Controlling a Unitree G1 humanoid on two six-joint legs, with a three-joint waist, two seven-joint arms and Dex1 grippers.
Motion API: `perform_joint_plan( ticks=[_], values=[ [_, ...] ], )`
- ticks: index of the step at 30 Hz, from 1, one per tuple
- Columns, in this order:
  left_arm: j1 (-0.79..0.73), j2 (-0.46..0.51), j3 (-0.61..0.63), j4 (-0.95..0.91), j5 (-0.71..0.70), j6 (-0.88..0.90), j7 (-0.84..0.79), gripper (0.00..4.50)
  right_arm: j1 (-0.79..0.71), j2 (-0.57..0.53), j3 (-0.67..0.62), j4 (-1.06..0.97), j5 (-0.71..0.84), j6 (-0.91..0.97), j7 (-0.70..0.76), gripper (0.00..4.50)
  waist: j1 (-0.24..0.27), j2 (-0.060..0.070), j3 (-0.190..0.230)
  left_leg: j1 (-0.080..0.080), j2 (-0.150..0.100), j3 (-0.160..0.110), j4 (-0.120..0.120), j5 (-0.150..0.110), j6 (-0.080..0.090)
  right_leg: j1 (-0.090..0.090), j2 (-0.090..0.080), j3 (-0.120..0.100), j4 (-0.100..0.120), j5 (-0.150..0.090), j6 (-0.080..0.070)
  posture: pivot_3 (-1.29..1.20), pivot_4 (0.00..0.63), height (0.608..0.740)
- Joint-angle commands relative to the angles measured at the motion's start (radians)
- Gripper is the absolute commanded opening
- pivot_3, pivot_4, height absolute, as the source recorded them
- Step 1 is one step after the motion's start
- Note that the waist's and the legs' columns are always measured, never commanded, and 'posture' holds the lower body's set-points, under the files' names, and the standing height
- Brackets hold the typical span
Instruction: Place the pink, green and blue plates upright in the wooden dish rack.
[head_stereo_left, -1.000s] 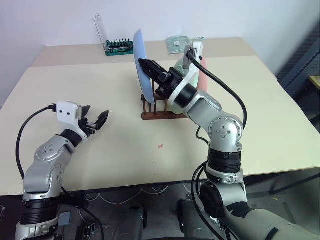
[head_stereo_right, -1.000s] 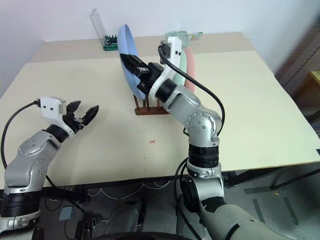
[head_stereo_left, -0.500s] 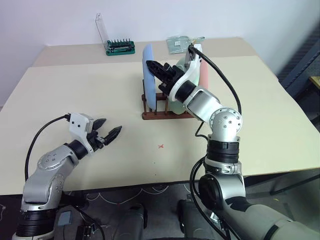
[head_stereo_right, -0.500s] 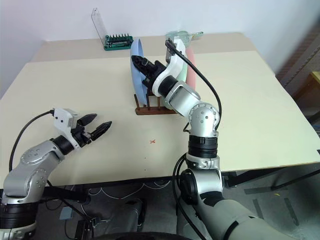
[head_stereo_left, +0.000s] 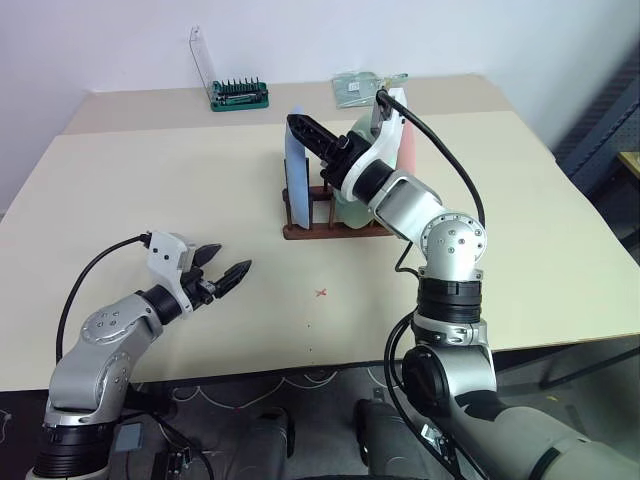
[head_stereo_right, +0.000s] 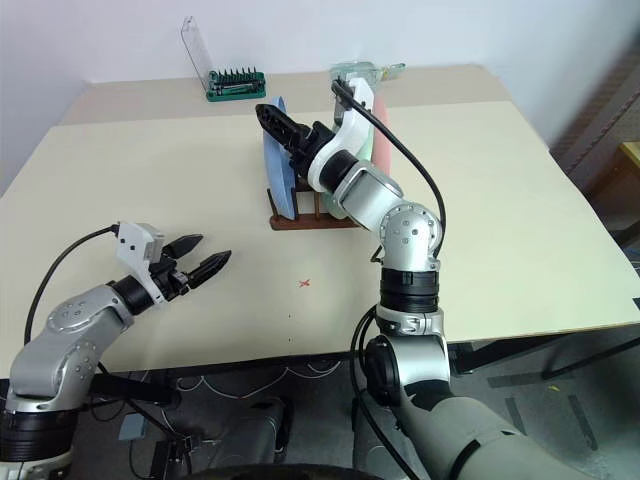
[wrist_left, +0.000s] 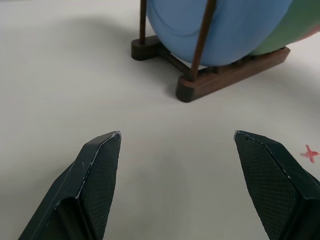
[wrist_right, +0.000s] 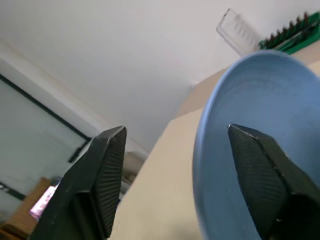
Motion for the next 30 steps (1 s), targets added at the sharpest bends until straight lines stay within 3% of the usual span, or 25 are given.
perform_joint_plan(
  ticks=[1,4,9,12,17,22,30],
  values=[
    [0.005,-0.002,-0.001,-0.033,0.002,-0.012,-0.005,3.73,-0.049,-0.045,0.074,-0.086,-0.07,-0.066,0.072,3.37,0.0,0.0,0.0,0.0,0.0,0.0,0.0,0.0,0.0,0.0,0.0,0.0,0.0,0.0,0.0,0.0,0.15,0.74],
    [0.006,-0.006,-0.006,-0.038,0.002,-0.015,-0.005,3.73,-0.075,-0.125,0.134,-0.153,-0.141,-0.131,0.167,3.37,0.0,0.001,0.0,0.0,0.0,0.0,0.0,0.0,0.0,0.0,0.0,0.0,0.0,0.0,0.0,0.0,0.15,0.74],
    [0.012,-0.002,-0.03,-0.053,0.008,-0.016,-0.02,3.73,-0.053,-0.355,0.196,-0.268,-0.257,-0.201,0.348,3.37,0.005,0.0,0.0,0.0,0.0,0.0,0.0,0.0,0.0,0.001,0.0,0.0,-0.002,0.0,0.0,0.0,0.15,0.74],
    [0.008,0.007,-0.071,-0.078,0.019,-0.014,-0.046,3.73,0.031,-0.528,0.179,-0.352,-0.255,-0.181,0.474,2.49,0.007,0.0,0.0,0.0,0.0,0.0,0.0,0.0,0.0,0.002,0.0,-0.001,-0.003,0.0,0.0,0.0,0.15,0.74],
    [-0.029,-0.005,-0.15,-0.097,0.025,-0.011,-0.076,3.73,0.169,-0.77,0.172,-0.42,-0.309,-0.191,0.618,0.01,0.02,0.001,0.001,0.0,0.0,0.003,0.001,-0.001,0.002,0.003,-0.001,0.0,-0.005,0.0,0.0,0.0,0.15,0.74],
    [-0.1,-0.043,-0.214,-0.052,0.036,-0.014,-0.09,3.73,0.316,-0.938,0.226,-0.43,-0.488,-0.262,0.669,0.01,0.031,0.001,0.0,-0.001,0.0,0.003,0.002,-0.001,0.002,0.003,-0.001,0.0,-0.005,0.0,0.0,0.0,0.15,0.74],
    [-0.107,-0.056,-0.222,-0.043,0.048,-0.019,-0.102,3.73,0.334,-0.928,0.286,-0.382,-0.618,-0.304,0.671,0.01,0.032,0.001,0.001,-0.001,0.0,0.004,0.004,-0.001,0.003,0.004,-0.002,0.0,-0.005,0.0,0.0,0.0,0.15,0.74]
  ],
)
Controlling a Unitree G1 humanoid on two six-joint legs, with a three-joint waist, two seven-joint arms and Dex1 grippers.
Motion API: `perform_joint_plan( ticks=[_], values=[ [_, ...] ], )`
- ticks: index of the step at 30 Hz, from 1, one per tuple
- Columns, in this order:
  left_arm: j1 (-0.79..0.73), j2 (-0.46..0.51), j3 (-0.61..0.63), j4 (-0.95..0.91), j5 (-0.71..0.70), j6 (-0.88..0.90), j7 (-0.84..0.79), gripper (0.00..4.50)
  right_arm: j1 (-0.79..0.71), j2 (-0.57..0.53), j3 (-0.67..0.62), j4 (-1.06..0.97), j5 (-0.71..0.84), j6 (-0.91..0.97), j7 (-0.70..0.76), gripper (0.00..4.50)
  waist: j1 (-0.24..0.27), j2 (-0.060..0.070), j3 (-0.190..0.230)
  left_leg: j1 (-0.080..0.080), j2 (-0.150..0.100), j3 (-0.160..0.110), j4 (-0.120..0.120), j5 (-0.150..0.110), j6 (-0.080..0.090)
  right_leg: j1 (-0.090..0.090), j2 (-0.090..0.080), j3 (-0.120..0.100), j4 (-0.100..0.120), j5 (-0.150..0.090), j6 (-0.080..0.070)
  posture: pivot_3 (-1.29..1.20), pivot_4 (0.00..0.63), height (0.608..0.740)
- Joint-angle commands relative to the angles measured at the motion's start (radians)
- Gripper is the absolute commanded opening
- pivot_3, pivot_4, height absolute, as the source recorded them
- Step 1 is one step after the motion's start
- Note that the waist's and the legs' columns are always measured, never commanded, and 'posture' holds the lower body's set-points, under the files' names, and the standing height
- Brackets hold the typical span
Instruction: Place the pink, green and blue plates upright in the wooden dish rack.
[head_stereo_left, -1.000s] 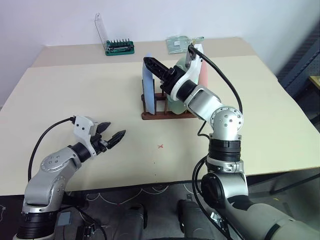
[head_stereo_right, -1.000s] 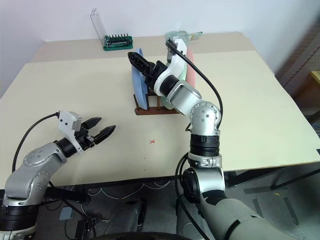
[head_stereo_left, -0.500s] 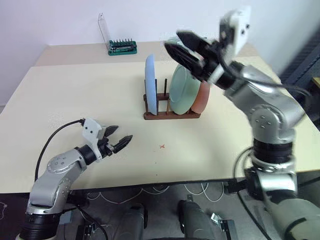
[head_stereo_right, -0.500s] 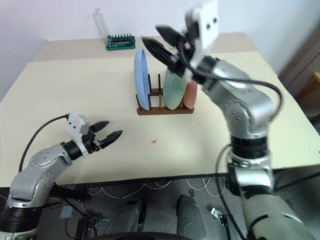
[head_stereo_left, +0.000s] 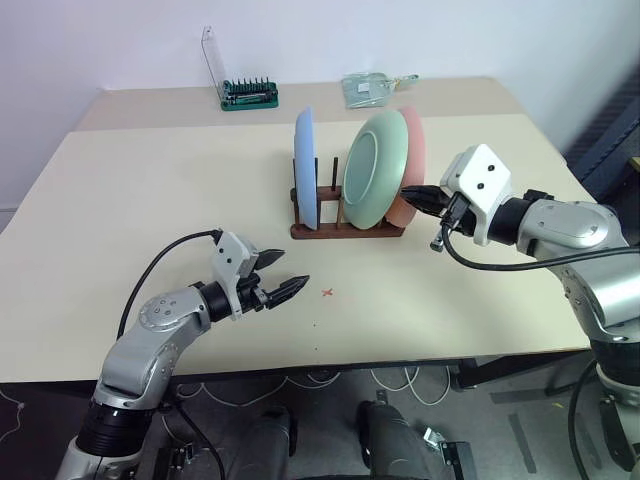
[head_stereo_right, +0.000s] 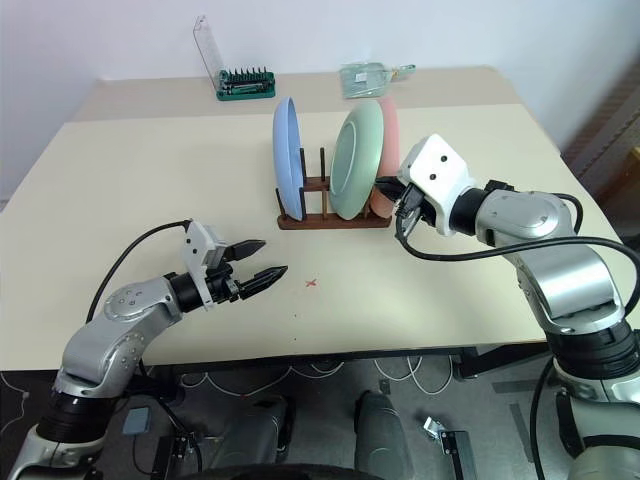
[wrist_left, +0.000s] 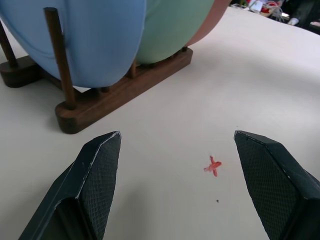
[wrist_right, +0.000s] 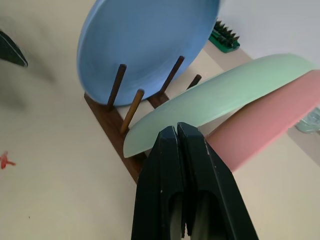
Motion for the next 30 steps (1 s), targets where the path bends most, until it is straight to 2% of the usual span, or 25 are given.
perform_joint_plan(
  ticks=[1,13,23,30],
  values=[
    [0.006,-0.001,0.006,-0.021,0.005,-0.019,-0.003,3.73,-0.023,0.005,0.012,0.025,-0.062,-0.036,0.0,0.01,0.002,0.0,0.0,0.0,0.0,0.0,0.0,0.0,0.0,0.0,0.0,0.0,0.0,0.0,0.0,0.0,0.15,0.74],
    [0.049,-0.006,0.016,-0.06,0.008,-0.018,0.026,3.73,-0.067,0.06,0.054,0.092,-0.155,-0.087,0.033,0.01,0.002,0.0,0.0,0.0,0.0,0.0,0.0,0.0,0.0,0.0,0.0,0.0,0.0,0.0,0.0,0.0,0.15,0.74],
    [0.044,-0.01,0.007,-0.063,0.007,-0.014,0.031,3.73,-0.111,0.179,0.069,-0.003,-0.123,-0.074,0.058,0.01,0.001,0.0,0.0,0.0,0.0,-0.001,0.0,0.0,0.0,0.0,0.0,0.0,0.0,0.0,0.0,0.0,0.15,0.74],
    [0.037,-0.015,0.006,-0.059,0.008,-0.007,0.031,3.73,-0.102,0.162,0.037,-0.003,-0.134,-0.084,0.063,0.01,0.001,0.0,0.0,0.0,-0.001,-0.001,0.0,0.0,0.0,0.0,0.0,0.0,0.0,0.0,0.0,0.0,0.15,0.74]
  ],
)
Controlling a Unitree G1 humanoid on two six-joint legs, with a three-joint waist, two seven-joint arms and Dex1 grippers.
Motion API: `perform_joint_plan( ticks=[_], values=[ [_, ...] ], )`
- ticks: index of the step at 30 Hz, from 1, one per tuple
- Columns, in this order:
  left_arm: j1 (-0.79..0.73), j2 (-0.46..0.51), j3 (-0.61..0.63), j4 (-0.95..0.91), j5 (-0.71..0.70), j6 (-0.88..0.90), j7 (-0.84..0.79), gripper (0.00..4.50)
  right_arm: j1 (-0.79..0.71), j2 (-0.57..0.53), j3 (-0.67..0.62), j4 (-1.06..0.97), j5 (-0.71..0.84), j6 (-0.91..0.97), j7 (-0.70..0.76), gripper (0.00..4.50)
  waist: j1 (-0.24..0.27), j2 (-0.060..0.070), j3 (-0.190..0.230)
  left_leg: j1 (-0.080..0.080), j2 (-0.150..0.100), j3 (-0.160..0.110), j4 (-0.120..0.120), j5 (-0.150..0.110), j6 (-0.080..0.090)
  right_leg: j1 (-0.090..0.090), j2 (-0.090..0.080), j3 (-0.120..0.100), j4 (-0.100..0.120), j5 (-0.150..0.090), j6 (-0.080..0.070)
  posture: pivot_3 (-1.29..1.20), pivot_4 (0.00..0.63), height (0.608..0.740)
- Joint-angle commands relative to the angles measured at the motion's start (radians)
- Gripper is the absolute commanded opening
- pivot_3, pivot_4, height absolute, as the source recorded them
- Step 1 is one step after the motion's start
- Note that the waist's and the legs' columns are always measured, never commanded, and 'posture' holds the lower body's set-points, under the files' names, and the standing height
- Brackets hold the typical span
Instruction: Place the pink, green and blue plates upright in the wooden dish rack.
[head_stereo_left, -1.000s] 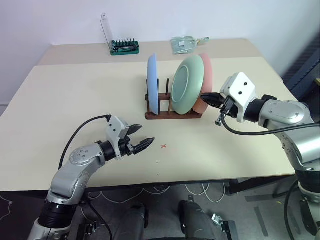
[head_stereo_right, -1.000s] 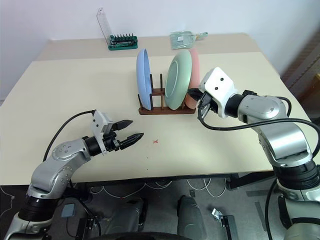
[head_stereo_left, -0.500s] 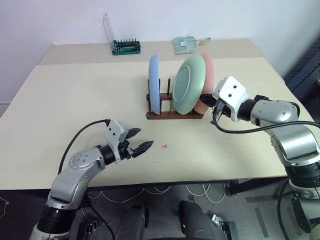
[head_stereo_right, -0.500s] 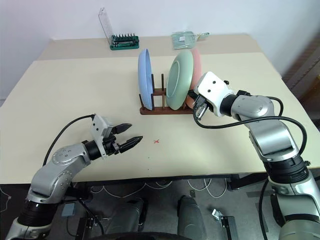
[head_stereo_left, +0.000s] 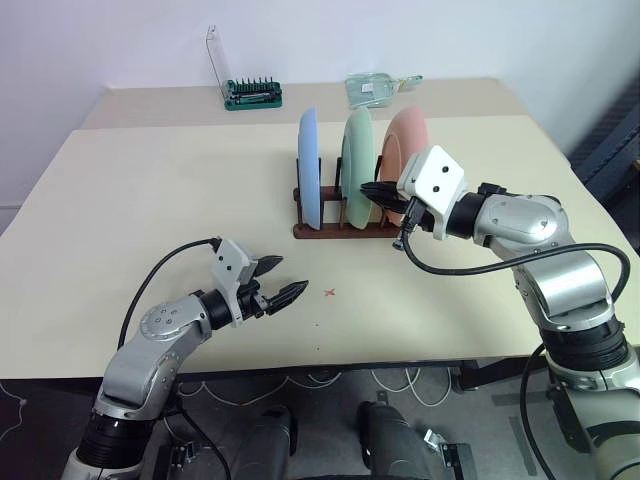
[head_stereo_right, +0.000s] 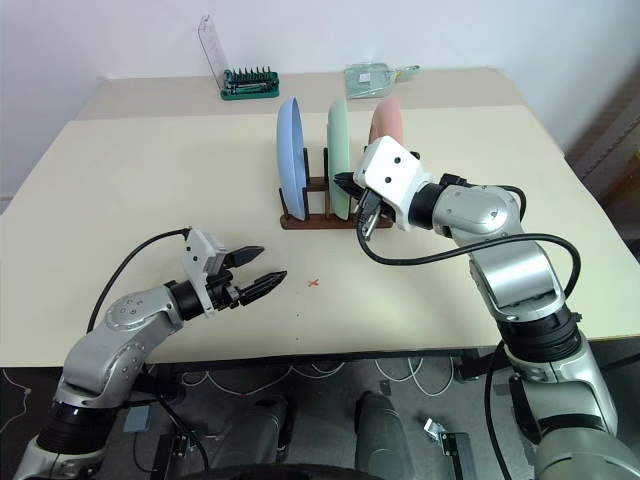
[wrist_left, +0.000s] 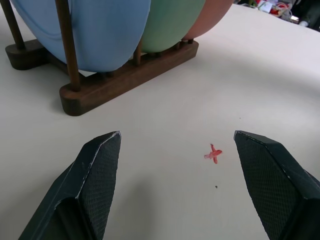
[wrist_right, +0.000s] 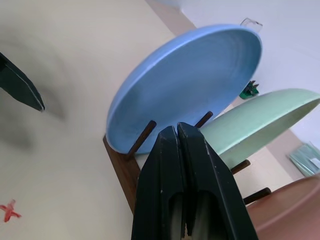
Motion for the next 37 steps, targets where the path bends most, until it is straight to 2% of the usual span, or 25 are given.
perform_joint_plan(
  ticks=[1,2,5,7,9,10,14,21,37],
  values=[
    [-0.01,0.0,0.006,-0.034,0.0,-0.008,0.002,3.73,-0.003,-0.022,-0.071,-0.037,0.021,-0.016,0.011,0.01,0.0,0.0,0.0,0.0,0.0,0.0,0.0,0.0,0.0,0.0,0.0,0.0,0.0,0.0,0.0,0.0,0.15,0.74],
    [-0.01,-0.001,0.004,-0.035,0.001,-0.007,0.003,3.73,0.002,-0.027,-0.091,-0.038,0.037,-0.017,0.018,0.01,0.0,0.0,0.0,0.0,0.0,0.0,0.0,0.0,0.0,0.0,0.0,0.0,0.0,0.0,0.0,0.0,0.15,0.74],
    [-0.003,0.019,0.026,-0.02,0.003,-0.011,-0.007,3.73,0.146,-0.093,-0.314,-0.115,0.271,0.061,0.158,0.01,0.013,0.0,0.0,-0.001,0.0,-0.001,0.0,0.0,0.0,0.001,0.0,-0.001,0.0,0.0,0.0,0.0,0.15,0.74],
    [-0.001,0.035,0.042,0.008,0.016,-0.024,-0.013,3.73,0.292,-0.152,-0.397,-0.149,0.313,0.059,0.233,0.01,0.023,-0.001,0.0,-0.001,0.0,-0.001,0.0,-0.002,0.003,0.002,0.0,-0.001,-0.001,0.0,0.0,0.0,0.15,0.74],
    [0.002,0.042,0.05,0.025,0.022,-0.031,-0.012,3.73,0.389,-0.165,-0.465,-0.14,0.361,0.067,0.256,0.01,0.024,0.0,0.0,0.0,0.0,0.0,0.001,-0.002,0.004,0.003,0.0,-0.001,-0.001,0.0,0.001,0.0,0.15,0.74],
    [0.005,0.046,0.056,0.033,0.022,-0.034,-0.014,3.73,0.429,-0.163,-0.492,-0.125,0.378,0.079,0.251,0.01,0.02,0.001,0.0,0.0,0.0,0.0,0.002,-0.002,0.004,0.003,0.0,-0.001,-0.001,0.0,0.001,0.0,0.15,0.74],
    [0.03,0.078,0.095,0.106,0.047,-0.068,-0.03,3.73,0.614,-0.132,-0.534,-0.001,0.264,-0.032,0.201,0.01,0.016,0.001,0.0,0.002,0.0,0.002,0.005,-0.002,0.004,0.005,0.0,0.0,0.0,-0.001,0.0,0.0,0.15,0.74],
    [0.002,0.074,0.154,0.196,0.072,-0.144,-0.001,3.73,0.547,0.019,-0.498,0.19,0.214,-0.158,0.05,0.01,0.003,0.002,0.0,0.002,0.0,0.001,0.006,-0.002,0.004,0.005,0.0,0.0,0.0,-0.001,0.0,0.0,0.15,0.74],
    [0.057,0.011,0.167,0.145,0.091,-0.158,0.092,3.73,0.396,0.099,-0.365,0.476,0.126,-0.373,0.028,0.01,0.001,0.003,0.0,0.002,-0.001,0.001,0.006,-0.002,0.004,0.005,-0.001,0.0,0.0,0.0,0.001,0.0,0.15,0.74]
  ],
)
